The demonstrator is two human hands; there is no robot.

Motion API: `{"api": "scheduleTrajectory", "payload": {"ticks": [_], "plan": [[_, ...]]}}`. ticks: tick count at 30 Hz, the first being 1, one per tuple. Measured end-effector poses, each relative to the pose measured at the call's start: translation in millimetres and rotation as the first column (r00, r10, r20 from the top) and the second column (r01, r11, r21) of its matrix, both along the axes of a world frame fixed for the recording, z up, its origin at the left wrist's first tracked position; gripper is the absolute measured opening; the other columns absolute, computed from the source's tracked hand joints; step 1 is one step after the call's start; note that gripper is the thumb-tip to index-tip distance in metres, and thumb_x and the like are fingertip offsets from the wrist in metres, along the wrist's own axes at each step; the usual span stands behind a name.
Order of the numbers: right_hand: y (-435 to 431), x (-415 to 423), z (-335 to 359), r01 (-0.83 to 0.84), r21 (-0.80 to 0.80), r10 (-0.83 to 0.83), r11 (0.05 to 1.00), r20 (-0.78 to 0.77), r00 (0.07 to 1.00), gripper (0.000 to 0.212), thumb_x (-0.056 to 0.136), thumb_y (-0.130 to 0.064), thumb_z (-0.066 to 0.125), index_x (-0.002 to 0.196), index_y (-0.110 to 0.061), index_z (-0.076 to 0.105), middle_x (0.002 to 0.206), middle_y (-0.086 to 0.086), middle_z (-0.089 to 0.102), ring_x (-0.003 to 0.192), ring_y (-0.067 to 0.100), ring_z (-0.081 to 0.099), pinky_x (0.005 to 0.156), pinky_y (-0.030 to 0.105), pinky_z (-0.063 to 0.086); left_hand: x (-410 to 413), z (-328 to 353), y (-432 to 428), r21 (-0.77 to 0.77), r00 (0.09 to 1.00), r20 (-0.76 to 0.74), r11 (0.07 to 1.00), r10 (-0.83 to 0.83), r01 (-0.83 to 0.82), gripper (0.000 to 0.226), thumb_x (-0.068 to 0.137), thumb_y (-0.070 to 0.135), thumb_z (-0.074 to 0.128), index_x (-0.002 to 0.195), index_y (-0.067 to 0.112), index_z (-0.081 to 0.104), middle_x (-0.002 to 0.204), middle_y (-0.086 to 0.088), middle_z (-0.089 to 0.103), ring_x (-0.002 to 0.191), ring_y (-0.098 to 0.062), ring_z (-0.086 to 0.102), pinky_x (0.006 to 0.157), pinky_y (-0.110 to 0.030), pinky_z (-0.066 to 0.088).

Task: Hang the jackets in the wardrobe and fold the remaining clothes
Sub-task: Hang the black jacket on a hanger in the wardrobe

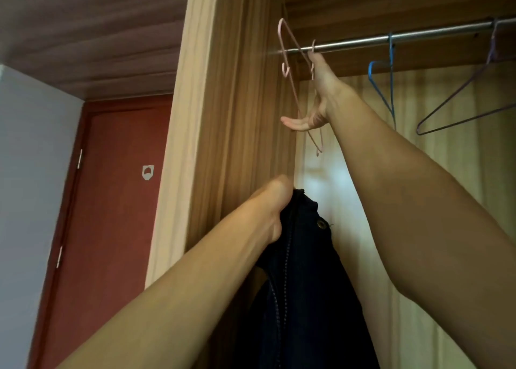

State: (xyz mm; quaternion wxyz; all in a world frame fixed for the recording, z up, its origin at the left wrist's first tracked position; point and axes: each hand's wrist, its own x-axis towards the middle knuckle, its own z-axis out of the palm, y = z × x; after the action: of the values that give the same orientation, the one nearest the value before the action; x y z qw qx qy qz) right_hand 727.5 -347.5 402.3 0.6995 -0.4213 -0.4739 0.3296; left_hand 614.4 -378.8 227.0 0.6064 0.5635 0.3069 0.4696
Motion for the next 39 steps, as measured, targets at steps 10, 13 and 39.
{"api": "scheduleTrajectory", "payload": {"ticks": [10,13,39], "plan": [[3,-8,11,0.03,-0.002,-0.029,1.0,0.102,0.994,0.073,0.069,-0.022,0.084,0.133,-0.02,0.05,0.137,0.025,0.024,0.116,0.055,0.038,0.062,0.047,0.062,-3,-10,-7,0.007,0.999,-0.024,0.999,-0.031,0.031,0.038,0.1,0.011,0.039,0.066,0.006,0.056,0.054,-0.008,0.059,0.054,-0.021,0.055,0.051,-0.026,0.048],[8,-11,11,0.018,0.014,-0.019,1.0,0.075,0.997,0.048,0.083,-0.005,0.071,0.127,-0.01,0.055,0.128,0.03,0.035,0.103,0.041,0.056,0.057,0.035,0.062,-4,-12,-6,0.014,0.998,-0.049,0.999,-0.049,0.05,0.038,0.099,0.011,0.04,0.065,0.006,0.057,0.044,-0.005,0.057,0.046,-0.02,0.055,0.042,-0.02,0.046],[-208,3,-279,0.011,-0.064,0.006,0.998,0.259,0.966,0.042,0.097,0.013,0.036,0.128,0.001,0.061,0.124,0.019,0.068,0.043,0.0,0.025,0.03,0.009,0.024,2,-109,-45,0.109,0.93,-0.076,0.924,-0.361,0.368,0.091,0.074,0.094,0.031,0.119,0.024,0.068,0.111,-0.009,0.074,0.099,-0.025,0.072,0.093,-0.042,0.055]]}}
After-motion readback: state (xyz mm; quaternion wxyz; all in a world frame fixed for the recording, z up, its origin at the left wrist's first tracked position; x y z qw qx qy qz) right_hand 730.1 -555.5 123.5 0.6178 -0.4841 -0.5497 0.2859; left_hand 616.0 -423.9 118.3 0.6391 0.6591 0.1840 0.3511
